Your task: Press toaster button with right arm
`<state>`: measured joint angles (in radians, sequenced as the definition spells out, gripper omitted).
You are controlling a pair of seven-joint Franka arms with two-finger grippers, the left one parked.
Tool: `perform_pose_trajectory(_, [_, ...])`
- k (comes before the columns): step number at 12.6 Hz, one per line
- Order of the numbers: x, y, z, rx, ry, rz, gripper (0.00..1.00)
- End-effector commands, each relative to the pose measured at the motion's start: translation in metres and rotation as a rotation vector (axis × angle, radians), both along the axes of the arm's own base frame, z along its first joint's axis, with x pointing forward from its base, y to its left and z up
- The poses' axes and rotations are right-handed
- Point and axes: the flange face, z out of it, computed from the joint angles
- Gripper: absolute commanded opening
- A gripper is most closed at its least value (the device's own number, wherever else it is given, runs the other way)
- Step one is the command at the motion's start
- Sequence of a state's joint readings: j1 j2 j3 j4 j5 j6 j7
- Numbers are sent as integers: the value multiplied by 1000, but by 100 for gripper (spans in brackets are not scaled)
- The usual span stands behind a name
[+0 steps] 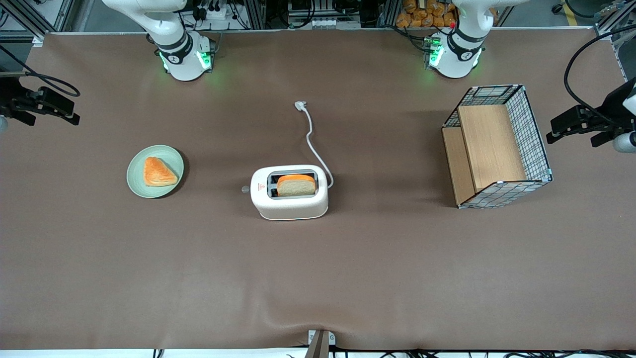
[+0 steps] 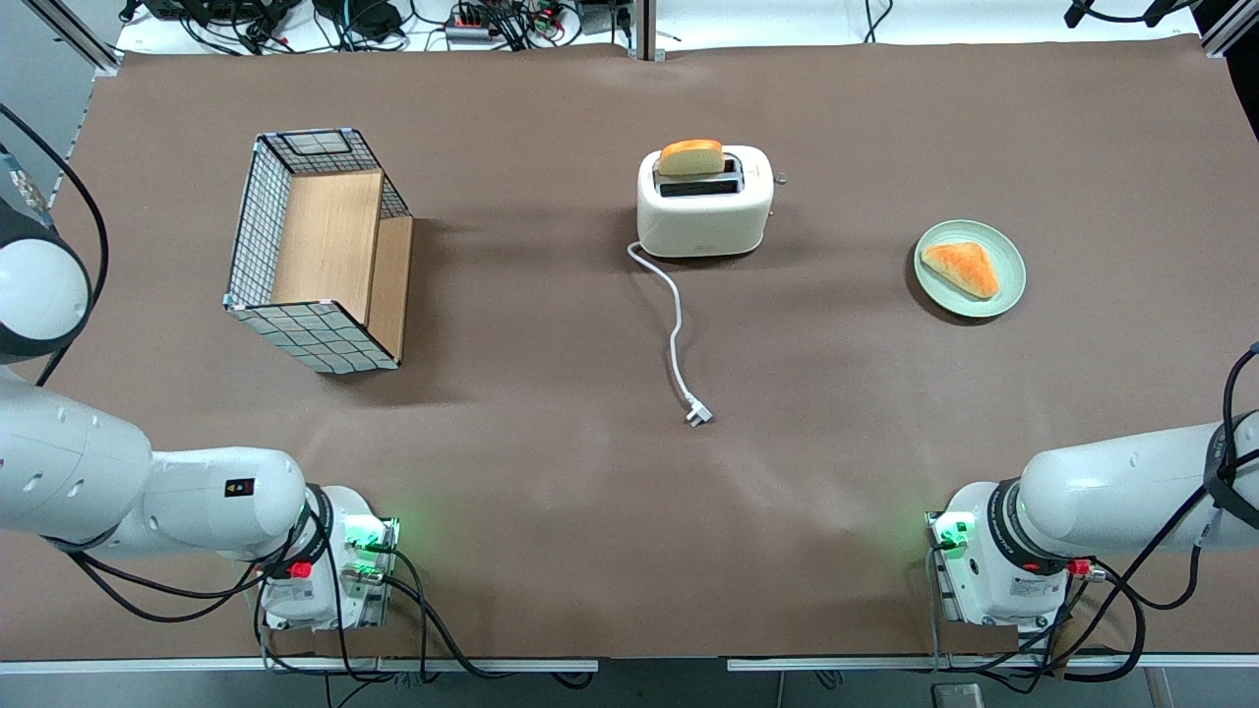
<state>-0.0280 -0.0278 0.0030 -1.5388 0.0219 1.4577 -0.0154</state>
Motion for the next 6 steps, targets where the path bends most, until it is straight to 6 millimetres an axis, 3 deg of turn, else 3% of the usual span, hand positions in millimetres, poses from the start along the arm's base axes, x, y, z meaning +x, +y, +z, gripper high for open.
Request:
perform_pose_trajectory(1, [-1, 6, 2, -13, -4, 26, 100])
perform_pose_trajectory(6, [0, 5, 3, -18, -9, 24, 100])
